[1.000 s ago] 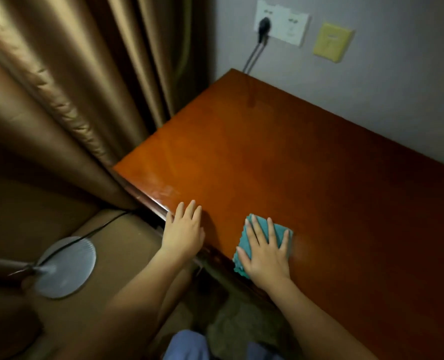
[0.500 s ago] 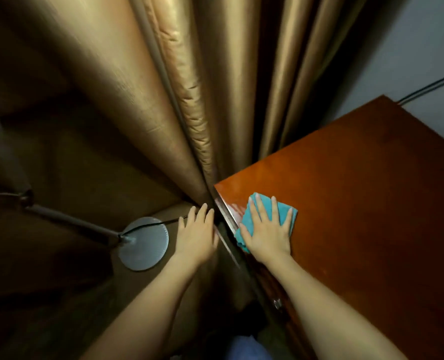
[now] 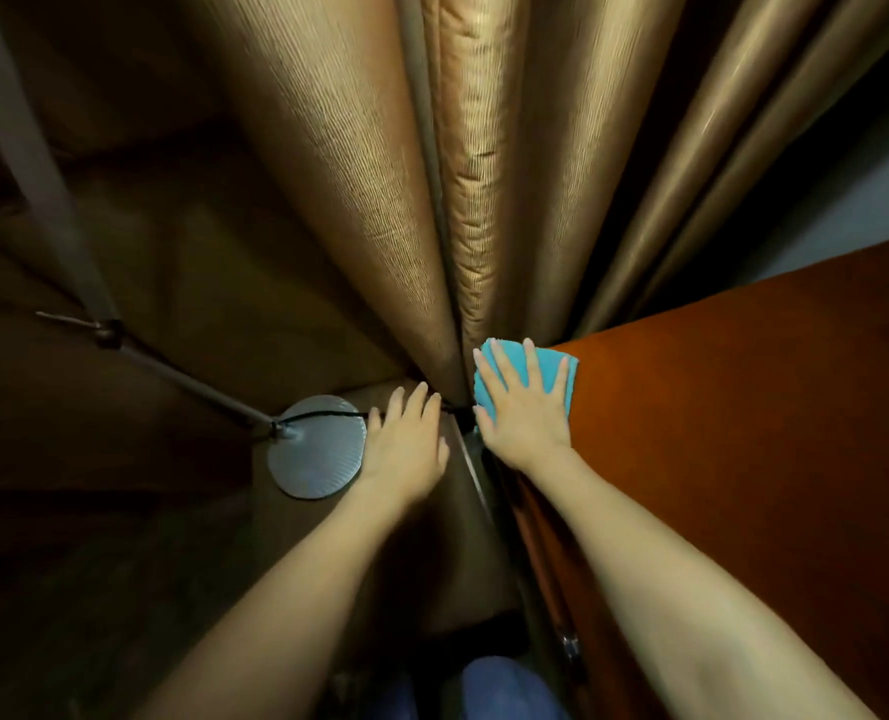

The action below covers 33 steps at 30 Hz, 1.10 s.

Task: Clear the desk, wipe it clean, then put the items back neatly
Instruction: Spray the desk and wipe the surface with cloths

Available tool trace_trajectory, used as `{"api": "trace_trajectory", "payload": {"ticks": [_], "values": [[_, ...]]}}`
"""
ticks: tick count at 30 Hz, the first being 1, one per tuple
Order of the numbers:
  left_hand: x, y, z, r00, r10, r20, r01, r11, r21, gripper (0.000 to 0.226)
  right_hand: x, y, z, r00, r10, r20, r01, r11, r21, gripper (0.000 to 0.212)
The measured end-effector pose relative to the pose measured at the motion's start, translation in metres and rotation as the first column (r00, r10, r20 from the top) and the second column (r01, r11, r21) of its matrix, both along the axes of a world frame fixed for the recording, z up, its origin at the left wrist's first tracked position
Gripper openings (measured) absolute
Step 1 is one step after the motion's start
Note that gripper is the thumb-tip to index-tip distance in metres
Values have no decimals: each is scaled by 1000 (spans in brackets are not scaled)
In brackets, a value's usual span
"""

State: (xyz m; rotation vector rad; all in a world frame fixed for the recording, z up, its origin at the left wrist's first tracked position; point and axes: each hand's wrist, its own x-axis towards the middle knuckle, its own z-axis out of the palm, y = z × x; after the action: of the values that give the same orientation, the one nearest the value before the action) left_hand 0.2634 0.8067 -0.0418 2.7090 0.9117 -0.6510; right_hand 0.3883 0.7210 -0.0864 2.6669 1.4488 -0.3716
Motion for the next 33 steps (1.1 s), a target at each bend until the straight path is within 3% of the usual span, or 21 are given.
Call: {"api": "trace_trajectory", "payload": {"ticks": [4, 9, 15, 21, 25, 33], "values": [[-10, -13, 6, 1000, -15, 3, 15, 1000, -7, 59, -16, -25, -1, 1000, -1, -1, 1, 1000, -13, 70], [-31, -44, 22, 995, -96, 4, 96, 995, 20, 59, -60, -93, 4, 987, -160, -28, 160, 987, -7, 66], [-61, -123, 38, 954, -280, 111, 278, 960, 35, 59, -134, -213, 2, 935, -350, -53, 352, 936, 19, 67], [-106, -241, 31, 847, -522, 98, 525, 851, -3, 58, -218, -343, -4, 833, -545, -93, 545, 838, -30, 73], [-133, -325, 36, 744, -665, 66, 668, 743, -44, 57, -279, -431, -7, 754, -652, -75, 654, 756, 3, 90], [-181, -496, 35, 547, -834, 75, 837, 546, -35, 57, -388, -600, -4, 519, -848, -113, 854, 520, 18, 83]]}}
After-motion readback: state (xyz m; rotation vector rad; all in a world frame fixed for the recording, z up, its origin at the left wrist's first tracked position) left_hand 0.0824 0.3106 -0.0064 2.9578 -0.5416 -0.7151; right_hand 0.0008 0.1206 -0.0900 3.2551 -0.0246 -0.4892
